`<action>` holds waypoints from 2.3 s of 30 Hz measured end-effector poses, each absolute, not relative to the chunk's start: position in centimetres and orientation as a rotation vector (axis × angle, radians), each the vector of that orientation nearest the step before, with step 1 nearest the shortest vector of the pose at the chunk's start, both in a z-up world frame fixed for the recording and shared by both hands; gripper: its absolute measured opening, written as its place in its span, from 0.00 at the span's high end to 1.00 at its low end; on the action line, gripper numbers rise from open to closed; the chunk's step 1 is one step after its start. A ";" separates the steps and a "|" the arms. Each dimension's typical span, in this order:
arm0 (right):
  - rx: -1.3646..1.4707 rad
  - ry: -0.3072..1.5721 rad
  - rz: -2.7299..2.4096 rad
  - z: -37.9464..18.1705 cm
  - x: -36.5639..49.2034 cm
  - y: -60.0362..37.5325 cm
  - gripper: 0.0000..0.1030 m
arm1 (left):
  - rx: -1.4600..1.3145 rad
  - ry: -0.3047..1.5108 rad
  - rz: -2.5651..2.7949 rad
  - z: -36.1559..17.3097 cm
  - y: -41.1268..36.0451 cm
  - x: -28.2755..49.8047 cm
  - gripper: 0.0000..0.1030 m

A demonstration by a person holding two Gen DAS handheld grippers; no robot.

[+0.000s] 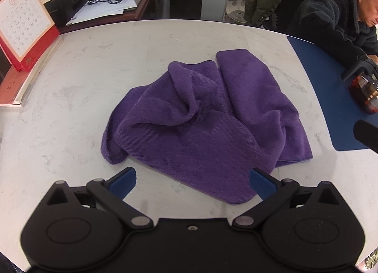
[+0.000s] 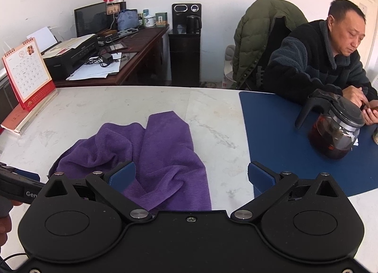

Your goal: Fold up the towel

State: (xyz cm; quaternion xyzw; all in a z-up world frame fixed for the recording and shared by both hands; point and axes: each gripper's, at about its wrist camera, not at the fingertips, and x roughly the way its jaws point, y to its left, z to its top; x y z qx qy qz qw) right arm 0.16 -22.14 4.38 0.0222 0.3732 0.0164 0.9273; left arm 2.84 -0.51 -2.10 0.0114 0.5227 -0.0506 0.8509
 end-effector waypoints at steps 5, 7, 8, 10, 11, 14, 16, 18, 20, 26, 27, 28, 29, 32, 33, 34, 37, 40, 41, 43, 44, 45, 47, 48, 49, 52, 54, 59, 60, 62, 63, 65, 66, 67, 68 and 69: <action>0.092 0.790 0.044 4.0 -0.3 -23.0 0.00 | 0.027 1.094 -0.112 -2.2 -1.0 2.4 0.00; 0.110 0.800 0.048 3.9 -0.5 -23.3 0.00 | 0.018 1.091 -0.111 -2.3 -0.9 2.3 0.00; 0.122 0.805 0.051 3.8 -0.6 -23.5 0.00 | 0.013 1.089 -0.111 -2.3 -0.9 2.2 0.00; 0.157 0.817 0.050 3.8 -0.7 -23.4 0.00 | 0.004 1.086 -0.110 -2.3 -0.8 2.1 0.00; 0.169 0.821 0.052 3.8 -0.8 -23.5 0.00 | -0.001 1.084 -0.109 -2.4 -0.7 2.1 0.00; 0.177 0.820 0.050 3.8 -1.2 -23.6 0.00 | 0.002 1.075 -0.106 -2.3 -0.7 2.0 0.00; 0.174 0.818 0.047 3.7 -1.4 -23.6 0.00 | 0.009 1.073 -0.099 -2.5 -0.5 2.2 0.00; 0.171 0.817 0.044 3.7 -1.6 -23.6 0.00 | 0.013 1.078 -0.093 -2.7 -0.2 2.4 0.00; 0.165 0.819 0.040 3.6 -1.7 -23.4 0.00 | 0.018 1.081 -0.088 -3.0 0.2 2.7 0.00; 0.191 0.834 0.042 3.7 -1.4 -22.4 0.00 | 0.028 1.080 -0.074 -3.6 1.9 3.3 0.00; 0.201 0.840 0.042 3.8 -1.2 -22.2 0.00 | 0.023 1.075 -0.077 -3.6 2.3 3.4 0.00; 0.204 0.843 0.045 3.9 -1.1 -22.1 0.00 | 0.018 1.070 -0.084 -3.7 2.6 3.5 0.00; 0.207 0.848 0.047 3.9 -1.0 -22.0 0.00 | 0.015 1.066 -0.085 -3.7 2.9 3.6 0.00; 0.225 0.863 0.045 4.2 -0.4 -21.8 0.00 | 0.006 1.061 -0.087 -4.0 3.7 3.9 0.00; 0.233 0.857 0.050 4.5 -0.3 -21.9 0.00 | 0.003 1.064 -0.089 -4.1 3.9 4.0 0.00; 0.242 0.852 0.055 4.7 -0.2 -21.9 0.00 | 0.000 1.066 -0.091 -4.3 4.1 4.0 0.00; 0.266 0.834 0.069 5.5 0.1 -22.0 0.00 | -0.008 1.075 -0.096 -4.6 4.7 4.3 0.00; 0.291 0.816 0.083 6.3 0.4 -22.1 0.00 | -0.025 1.083 -0.094 -4.5 5.4 4.3 0.00; 0.299 0.809 0.088 6.6 0.5 -22.2 0.00 | -0.024 1.080 -0.089 -4.5 5.4 4.3 0.00; 0.315 0.797 0.098 7.1 0.7 -22.3 0.00 | -0.017 1.072 -0.079 -4.3 5.4 4.3 0.00; 0.323 0.791 0.103 7.4 0.8 -22.3 0.00 | -0.018 1.066 -0.075 -4.2 5.4 4.3 0.00; 0.331 0.785 0.107 7.7 1.0 -22.3 0.00 | -0.021 1.059 -0.070 -4.0 5.3 4.2 0.00; 0.348 0.780 0.118 8.0 1.2 -22.5 0.00 | -0.026 1.046 -0.061 -3.8 5.2 4.2 0.00; 0.374 0.819 0.141 7.1 1.4 -22.4 0.00 | -0.029 1.039 -0.057 -3.7 5.2 4.2 0.00; 0.410 0.879 0.164 5.8 1.7 -22.5 0.00 | -0.032 1.033 -0.052 -3.6 5.1 4.2 0.00; 0.456 0.898 0.129 4.8 0.5 -22.4 0.00 | -0.062 1.044 -0.044 -3.6 5.2 4.4 0.00; 0.478 0.893 0.107 4.4 -0.9 -22.1 0.00 | -0.065 1.047 -0.043 -3.5 5.0 4.6 0.00; 0.534 0.880 0.054 3.5 -4.4 -21.1 0.00 | -0.045 1.038 -0.032 -3.1 4.4 4.9 0.00; 0.539 0.880 0.056 3.5 -4.8 -21.0 0.00 | -0.042 1.035 -0.030 -3.0 4.3 5.0 0.00; 0.538 0.888 0.089 3.7 -5.1 -20.9 0.00 | -0.036 1.031 -0.024 -3.0 4.2 5.2 0.00; 0.538 0.892 0.105 3.8 -5.2 -20.9 0.00 | -0.032 1.029 -0.022 -3.0 4.1 5.3 0.00; 0.484 0.901 0.134 4.5 -5.2 -20.4 0.00 | -0.031 1.019 -0.019 -2.8 4.0 5.5 0.00; 0.456 0.916 0.156 4.6 -5.0 -20.1 0.00 | -0.030 1.014 -0.017 -2.7 4.0 5.6 0.00; 0.443 0.940 0.190 4.5 -4.8 -19.8 0.00 | -0.030 1.009 -0.016 -2.7 3.9 5.6 0.00; 0.443 0.965 0.229 4.4 -4.4 -19.5 0.00 | -0.028 1.008 -0.016 -2.7 3.9 5.7 0.00; 0.442 0.990 0.268 4.2 -4.0 -19.2 0.00 | -0.025 1.009 -0.017 -2.7 3.8 5.7 0.00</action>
